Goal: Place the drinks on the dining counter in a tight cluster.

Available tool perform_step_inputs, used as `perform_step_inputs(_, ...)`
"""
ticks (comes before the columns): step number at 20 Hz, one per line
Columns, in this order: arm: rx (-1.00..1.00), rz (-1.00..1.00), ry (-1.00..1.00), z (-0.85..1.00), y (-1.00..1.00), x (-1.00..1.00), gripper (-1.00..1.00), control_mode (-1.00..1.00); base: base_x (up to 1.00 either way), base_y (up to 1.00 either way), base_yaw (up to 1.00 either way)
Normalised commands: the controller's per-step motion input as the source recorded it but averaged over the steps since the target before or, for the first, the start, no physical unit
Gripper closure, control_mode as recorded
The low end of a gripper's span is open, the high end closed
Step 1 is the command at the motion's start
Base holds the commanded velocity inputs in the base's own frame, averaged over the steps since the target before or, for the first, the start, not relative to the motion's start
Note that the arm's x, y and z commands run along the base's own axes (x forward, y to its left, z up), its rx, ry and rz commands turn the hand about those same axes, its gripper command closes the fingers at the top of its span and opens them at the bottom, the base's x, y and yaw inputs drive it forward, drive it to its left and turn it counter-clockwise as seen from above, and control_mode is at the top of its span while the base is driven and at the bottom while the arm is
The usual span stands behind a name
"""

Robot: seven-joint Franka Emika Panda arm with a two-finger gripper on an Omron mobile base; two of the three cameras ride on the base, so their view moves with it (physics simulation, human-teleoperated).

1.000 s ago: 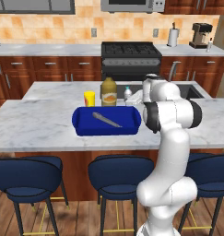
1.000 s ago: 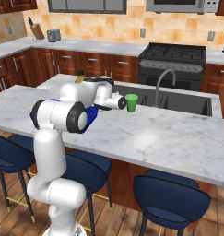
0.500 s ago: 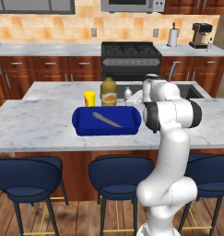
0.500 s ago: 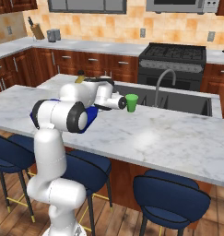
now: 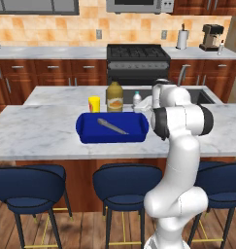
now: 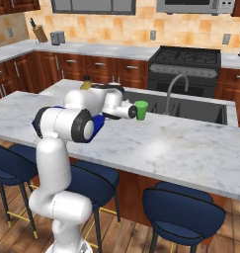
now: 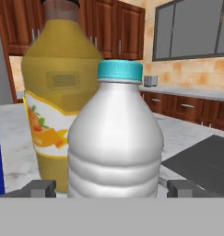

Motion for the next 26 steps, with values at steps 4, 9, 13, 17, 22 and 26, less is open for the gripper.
perform_step_inputs(4,0.0,0.0,0.0,-0.02,-0.05,0.0,-1.0,-1.0,0.0,0.0,0.0)
perform_step_inputs(9,0.0,0.0,0.0,0.03,-0.04,-0.09,-1.0,-1.0,0.0,0.0,0.0)
perform_step_inputs(13,0.0,-0.01,0.0,0.1,-0.02,-0.12,-1.0,-1.0,0.0,0.0,0.0)
perform_step_inputs(17,0.0,-0.01,0.0,0.17,-0.01,-0.17,-1.0,-1.0,0.0,0.0,0.0)
perform_step_inputs(22,0.0,-0.01,0.0,0.17,-0.06,-0.2,-1.0,-1.0,0.0,0.0,0.0)
perform_step_inputs(26,0.0,-0.03,0.0,0.1,-0.08,-0.23,-1.0,-1.0,0.0,0.0,0.0)
